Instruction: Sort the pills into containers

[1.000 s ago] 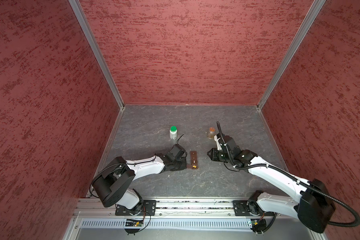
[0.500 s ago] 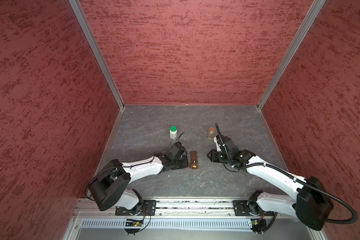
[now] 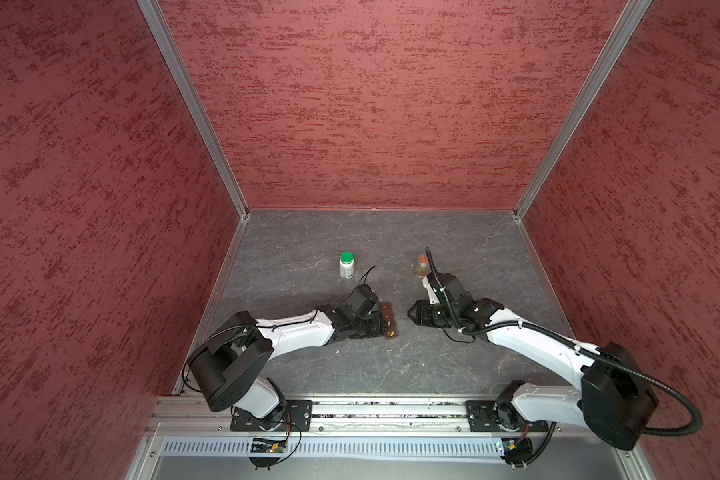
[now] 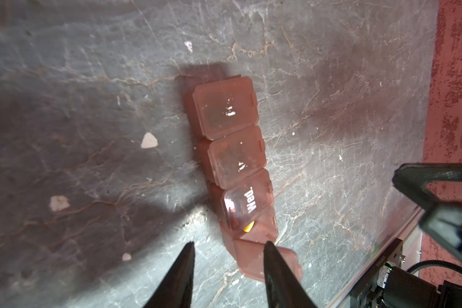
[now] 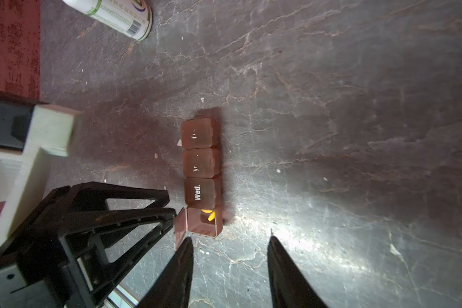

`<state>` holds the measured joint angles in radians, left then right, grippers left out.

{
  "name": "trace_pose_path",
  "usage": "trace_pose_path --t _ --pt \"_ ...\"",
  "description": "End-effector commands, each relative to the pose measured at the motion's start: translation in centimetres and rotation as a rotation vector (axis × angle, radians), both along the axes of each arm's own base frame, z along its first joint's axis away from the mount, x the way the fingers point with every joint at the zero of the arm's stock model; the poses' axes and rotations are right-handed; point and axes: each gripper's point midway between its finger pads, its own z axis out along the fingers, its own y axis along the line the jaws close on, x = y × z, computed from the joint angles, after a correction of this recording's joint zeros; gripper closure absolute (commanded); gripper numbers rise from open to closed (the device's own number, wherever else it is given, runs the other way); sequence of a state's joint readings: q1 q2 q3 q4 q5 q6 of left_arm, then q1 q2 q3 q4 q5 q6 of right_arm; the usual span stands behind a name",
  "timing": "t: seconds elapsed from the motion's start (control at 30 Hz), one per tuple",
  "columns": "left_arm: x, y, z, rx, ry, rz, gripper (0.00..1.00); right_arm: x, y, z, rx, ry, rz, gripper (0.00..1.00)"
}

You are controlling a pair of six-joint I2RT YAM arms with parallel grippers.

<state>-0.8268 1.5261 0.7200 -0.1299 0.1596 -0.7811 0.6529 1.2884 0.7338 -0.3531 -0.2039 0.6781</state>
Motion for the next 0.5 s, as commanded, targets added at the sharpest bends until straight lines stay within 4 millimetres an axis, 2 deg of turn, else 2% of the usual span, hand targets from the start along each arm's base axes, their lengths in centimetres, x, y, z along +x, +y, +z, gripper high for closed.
trace_pose_path --t 0.0,0.27,0.47 --pt "0.3 -0.9 0.2 -0.023 -0.005 -0.010 0.54 -0.1 1.4 0.3 0.074 0.013 0.028 0.49" --pt "0.0 -1.2 -0.7 -0.024 0.026 -0.022 0.54 -0.5 2.6 -0.5 0.096 0.036 0.100 0.44" --pt "-0.3 -1.2 -1.5 -0.018 0.047 -0.030 0.55 -0.8 3.5 -2.4 0.078 0.082 0.153 0.50"
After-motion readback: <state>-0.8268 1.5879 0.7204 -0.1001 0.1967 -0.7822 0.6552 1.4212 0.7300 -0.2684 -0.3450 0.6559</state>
